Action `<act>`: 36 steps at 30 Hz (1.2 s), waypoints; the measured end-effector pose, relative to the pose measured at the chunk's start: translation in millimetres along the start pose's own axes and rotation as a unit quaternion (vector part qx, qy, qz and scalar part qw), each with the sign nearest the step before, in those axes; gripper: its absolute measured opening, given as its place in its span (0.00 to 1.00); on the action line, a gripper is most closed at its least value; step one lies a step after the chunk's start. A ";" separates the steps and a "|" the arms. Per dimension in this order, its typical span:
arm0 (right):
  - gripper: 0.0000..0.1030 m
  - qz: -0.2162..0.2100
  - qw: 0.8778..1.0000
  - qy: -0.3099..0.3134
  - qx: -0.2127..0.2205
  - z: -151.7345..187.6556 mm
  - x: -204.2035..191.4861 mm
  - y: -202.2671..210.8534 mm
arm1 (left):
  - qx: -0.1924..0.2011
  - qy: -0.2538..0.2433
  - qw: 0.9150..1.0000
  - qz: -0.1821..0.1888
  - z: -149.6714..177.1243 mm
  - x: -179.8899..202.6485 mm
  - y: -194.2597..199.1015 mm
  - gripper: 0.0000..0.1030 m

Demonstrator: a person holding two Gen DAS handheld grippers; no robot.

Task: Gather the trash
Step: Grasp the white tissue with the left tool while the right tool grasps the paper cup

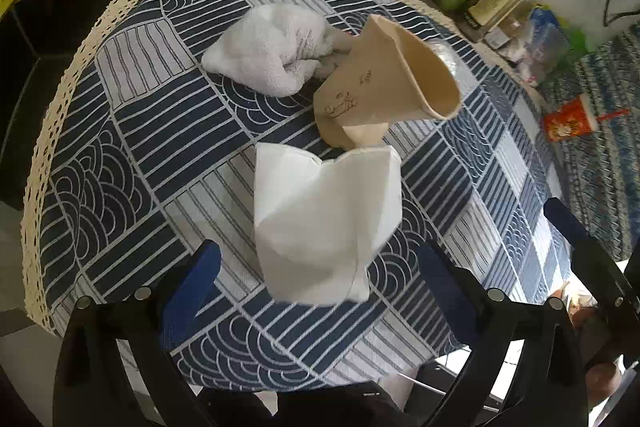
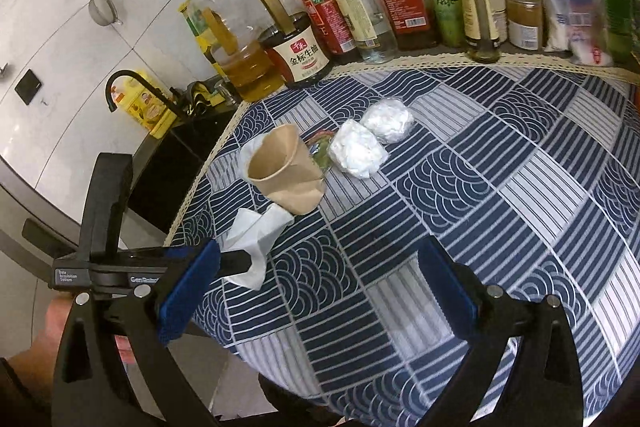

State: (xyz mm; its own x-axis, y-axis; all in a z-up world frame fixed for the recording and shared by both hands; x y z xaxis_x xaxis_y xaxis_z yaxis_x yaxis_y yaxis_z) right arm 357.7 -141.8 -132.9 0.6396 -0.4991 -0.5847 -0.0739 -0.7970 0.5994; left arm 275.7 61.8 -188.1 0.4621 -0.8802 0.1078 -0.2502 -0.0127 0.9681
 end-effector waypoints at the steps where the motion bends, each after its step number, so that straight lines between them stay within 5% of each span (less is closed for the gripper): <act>1: 0.95 -0.004 1.000 0.000 -0.002 -1.5 2.1 -1.7 | -0.003 0.002 1.000 -0.004 -1.6 0.8 -2.2 0.93; 7: 0.95 -0.022 1.000 0.010 -0.018 -13.7 17.9 -15.9 | -0.007 0.009 1.000 -0.017 -7.9 1.0 -9.1 0.92; 12: 0.95 -0.037 0.999 0.014 -0.025 -23.7 22.7 -24.7 | -0.019 0.011 1.000 -0.016 -6.8 2.5 -15.5 0.70; 20: 0.95 -0.053 0.997 0.035 -0.049 -34.6 19.2 -42.4 | -0.002 0.023 1.000 -0.018 -7.2 -2.7 -10.2 0.69; 36: 0.95 -0.084 0.987 0.100 -0.094 -52.7 -12.7 -107.7 | 0.007 0.142 0.989 -0.029 30.8 -66.2 17.7 0.69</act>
State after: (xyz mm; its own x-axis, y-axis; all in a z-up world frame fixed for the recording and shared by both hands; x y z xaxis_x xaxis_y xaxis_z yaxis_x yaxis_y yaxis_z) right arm 397.9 -31.7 -161.1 0.7702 -0.2724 -0.5767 0.1783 -0.7762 0.6047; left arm 214.6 105.2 -185.0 0.6958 -0.7093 0.1133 -0.2265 -0.0670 0.9717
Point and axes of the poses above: each gripper's, at about its wrist camera, not at the fingertips, and y roughly against the way its jaws point, x to its right, z to its underside, the point moved 2 cm from there along -y, roughly the way its jaws point, and after that the axes turned 13 degrees about -z, right-handed, at the moved point
